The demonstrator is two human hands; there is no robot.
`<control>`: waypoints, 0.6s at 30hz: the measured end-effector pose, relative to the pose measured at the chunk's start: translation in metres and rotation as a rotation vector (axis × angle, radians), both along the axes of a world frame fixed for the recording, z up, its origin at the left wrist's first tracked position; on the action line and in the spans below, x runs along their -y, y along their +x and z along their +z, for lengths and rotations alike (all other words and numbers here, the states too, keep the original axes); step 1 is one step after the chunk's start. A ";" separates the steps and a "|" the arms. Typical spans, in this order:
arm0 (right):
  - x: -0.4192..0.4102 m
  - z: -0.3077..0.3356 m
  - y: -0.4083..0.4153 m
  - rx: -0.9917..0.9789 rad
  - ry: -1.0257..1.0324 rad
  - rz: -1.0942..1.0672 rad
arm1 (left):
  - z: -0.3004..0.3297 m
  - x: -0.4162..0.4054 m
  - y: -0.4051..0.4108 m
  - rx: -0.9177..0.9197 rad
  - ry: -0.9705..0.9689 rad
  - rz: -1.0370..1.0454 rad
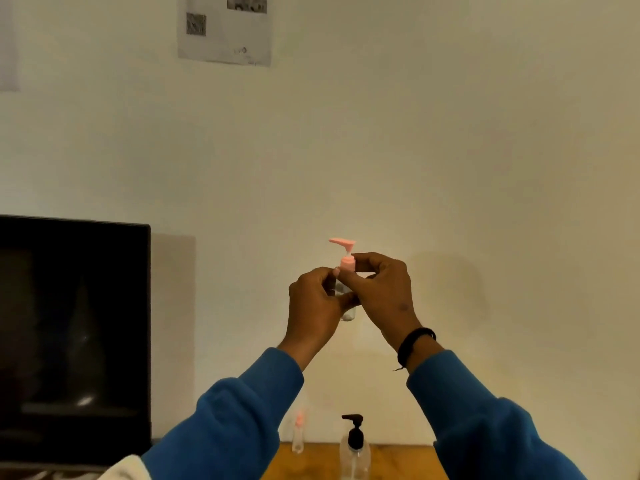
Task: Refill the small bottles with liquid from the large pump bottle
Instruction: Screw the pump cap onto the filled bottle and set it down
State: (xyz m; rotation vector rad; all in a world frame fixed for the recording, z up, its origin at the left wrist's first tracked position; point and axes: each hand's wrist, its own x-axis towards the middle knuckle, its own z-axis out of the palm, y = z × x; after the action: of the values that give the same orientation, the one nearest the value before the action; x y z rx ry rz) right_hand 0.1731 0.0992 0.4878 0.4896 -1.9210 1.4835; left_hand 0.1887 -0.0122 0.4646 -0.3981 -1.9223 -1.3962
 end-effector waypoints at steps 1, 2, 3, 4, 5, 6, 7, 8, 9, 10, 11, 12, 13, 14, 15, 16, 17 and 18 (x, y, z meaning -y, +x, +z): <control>-0.001 -0.003 -0.003 0.006 0.012 -0.015 | -0.003 -0.002 -0.003 0.000 -0.003 0.000; -0.003 -0.006 -0.006 0.012 0.029 -0.027 | -0.007 -0.004 -0.006 0.000 -0.006 -0.006; -0.005 -0.009 -0.010 0.018 0.049 -0.036 | -0.011 -0.005 -0.010 0.004 -0.005 -0.012; -0.007 -0.013 -0.016 0.028 0.071 -0.042 | -0.017 -0.007 -0.016 0.015 -0.006 -0.016; -0.009 -0.016 -0.021 0.039 0.089 -0.043 | -0.022 -0.008 -0.021 0.027 -0.006 -0.018; -0.011 -0.021 -0.027 0.052 0.102 -0.040 | -0.029 -0.009 -0.027 0.040 -0.009 -0.019; -0.014 -0.027 -0.033 0.068 0.111 -0.035 | -0.036 -0.009 -0.034 0.050 -0.015 -0.015; -0.016 -0.032 -0.039 0.080 0.124 -0.031 | -0.042 -0.008 -0.041 0.056 -0.027 -0.006; -0.018 -0.038 -0.046 0.091 0.135 -0.023 | -0.049 -0.009 -0.050 0.065 -0.035 0.000; -0.021 -0.046 -0.055 0.102 0.141 -0.018 | -0.058 -0.010 -0.061 0.078 -0.035 0.000; -0.023 -0.052 -0.061 0.110 0.139 -0.011 | -0.064 -0.009 -0.067 0.091 -0.035 -0.007; -0.026 -0.058 -0.065 0.121 0.140 -0.006 | -0.070 -0.009 -0.073 0.108 -0.040 -0.018; -0.029 -0.066 -0.072 0.139 0.140 0.004 | -0.078 -0.008 -0.082 0.132 -0.048 -0.027; -0.032 -0.076 -0.082 0.160 0.148 0.013 | -0.088 -0.008 -0.092 0.155 -0.056 -0.035; -0.034 -0.085 -0.091 0.179 0.159 0.023 | -0.098 -0.008 -0.101 0.173 -0.062 -0.044; -0.037 -0.097 -0.101 0.200 0.171 0.025 | -0.109 -0.007 -0.111 0.190 -0.062 -0.054; -0.039 -0.108 -0.111 0.221 0.183 0.025 | -0.120 -0.006 -0.120 0.206 -0.061 -0.061; -0.041 -0.119 -0.118 0.240 0.194 0.024 | -0.130 -0.005 -0.127 0.223 -0.061 -0.064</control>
State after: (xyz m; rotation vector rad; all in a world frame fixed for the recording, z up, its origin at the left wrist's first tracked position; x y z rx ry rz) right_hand 0.0547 0.1400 0.3689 0.4381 -2.2689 1.4313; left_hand 0.0613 -0.0075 0.3345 -0.3473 -2.1527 -1.4781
